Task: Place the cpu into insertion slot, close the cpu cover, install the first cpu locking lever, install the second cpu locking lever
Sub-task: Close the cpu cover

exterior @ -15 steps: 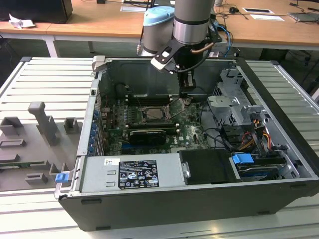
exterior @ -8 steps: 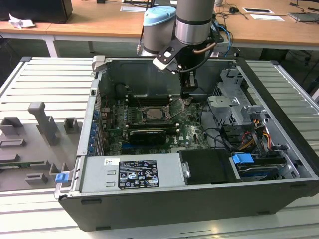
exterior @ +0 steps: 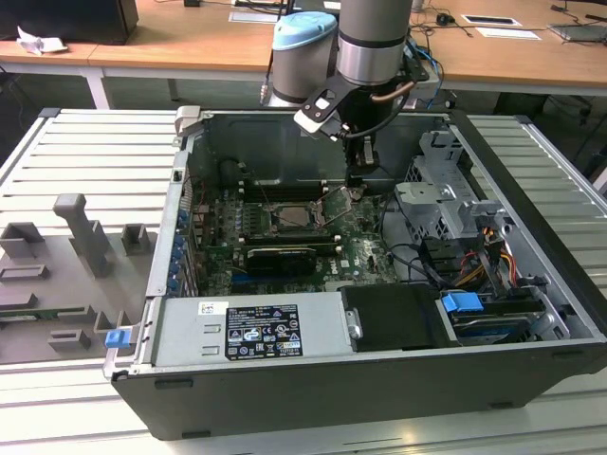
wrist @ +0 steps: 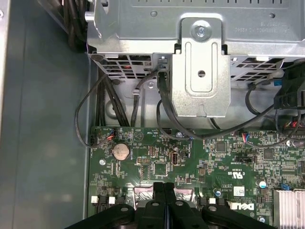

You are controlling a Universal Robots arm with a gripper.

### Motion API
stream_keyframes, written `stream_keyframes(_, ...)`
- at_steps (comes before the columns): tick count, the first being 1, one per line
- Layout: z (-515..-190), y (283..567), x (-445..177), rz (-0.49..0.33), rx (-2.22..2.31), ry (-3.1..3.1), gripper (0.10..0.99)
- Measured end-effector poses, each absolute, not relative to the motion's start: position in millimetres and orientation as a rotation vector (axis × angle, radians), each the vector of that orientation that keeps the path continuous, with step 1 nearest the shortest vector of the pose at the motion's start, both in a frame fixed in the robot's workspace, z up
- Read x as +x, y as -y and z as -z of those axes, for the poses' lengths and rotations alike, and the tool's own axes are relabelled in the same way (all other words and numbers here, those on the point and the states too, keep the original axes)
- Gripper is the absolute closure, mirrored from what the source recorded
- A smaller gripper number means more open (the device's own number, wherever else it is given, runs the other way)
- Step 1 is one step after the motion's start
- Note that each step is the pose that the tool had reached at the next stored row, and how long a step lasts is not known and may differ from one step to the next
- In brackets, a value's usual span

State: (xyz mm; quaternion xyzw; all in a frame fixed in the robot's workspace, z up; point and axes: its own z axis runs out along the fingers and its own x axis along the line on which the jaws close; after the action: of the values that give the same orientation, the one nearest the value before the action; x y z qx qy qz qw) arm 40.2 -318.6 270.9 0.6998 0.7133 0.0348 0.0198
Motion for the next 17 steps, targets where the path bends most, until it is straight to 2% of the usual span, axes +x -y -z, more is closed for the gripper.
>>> stream_keyframes(17, -270.9, 318.6, 46.8, -0.108, 2.171, -2.213, 0.98)
